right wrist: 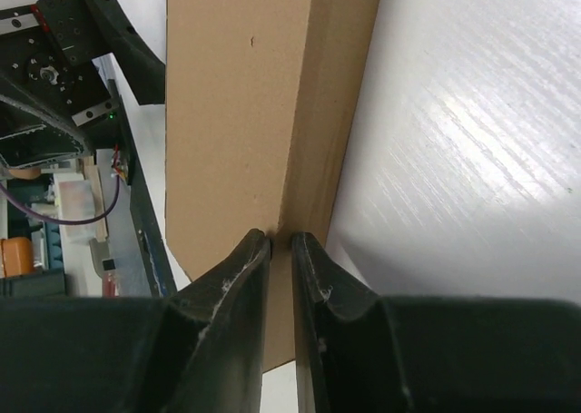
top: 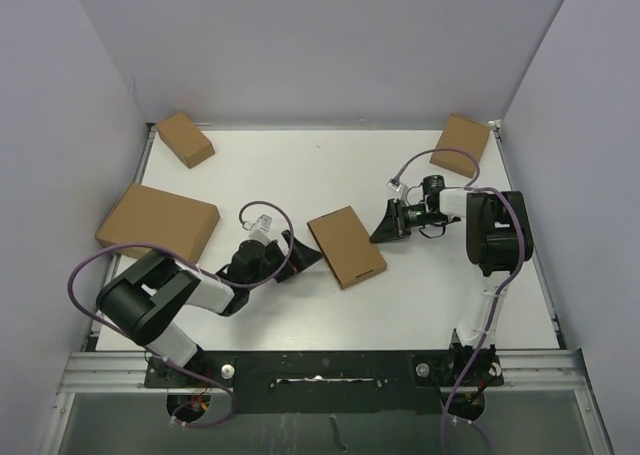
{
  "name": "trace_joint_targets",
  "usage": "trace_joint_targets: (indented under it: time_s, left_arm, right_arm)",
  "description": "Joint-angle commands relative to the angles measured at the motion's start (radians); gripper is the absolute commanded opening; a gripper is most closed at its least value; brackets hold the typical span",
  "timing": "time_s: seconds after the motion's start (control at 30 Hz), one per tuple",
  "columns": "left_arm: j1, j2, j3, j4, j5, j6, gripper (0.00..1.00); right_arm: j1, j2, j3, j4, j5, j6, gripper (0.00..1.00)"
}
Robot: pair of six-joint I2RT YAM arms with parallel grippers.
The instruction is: Fold the paper box
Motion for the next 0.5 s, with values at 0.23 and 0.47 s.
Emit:
trace_joint_targets:
  time_s: [0.23, 0.47]
  left_arm:
    - [-0.031, 0.105, 0.115, 0.02, -0.084, -0.102, 0.98]
    - [-0.051, 0.17, 0.211, 0.004, -0.101, -0.112, 0.98]
  right_arm:
    - [-0.044, 0.03, 0.027, -0.058, 0.096, -0.058, 0.12]
    - [-0.044, 0.032, 0.031, -0.063, 0.098, -0.061, 0.12]
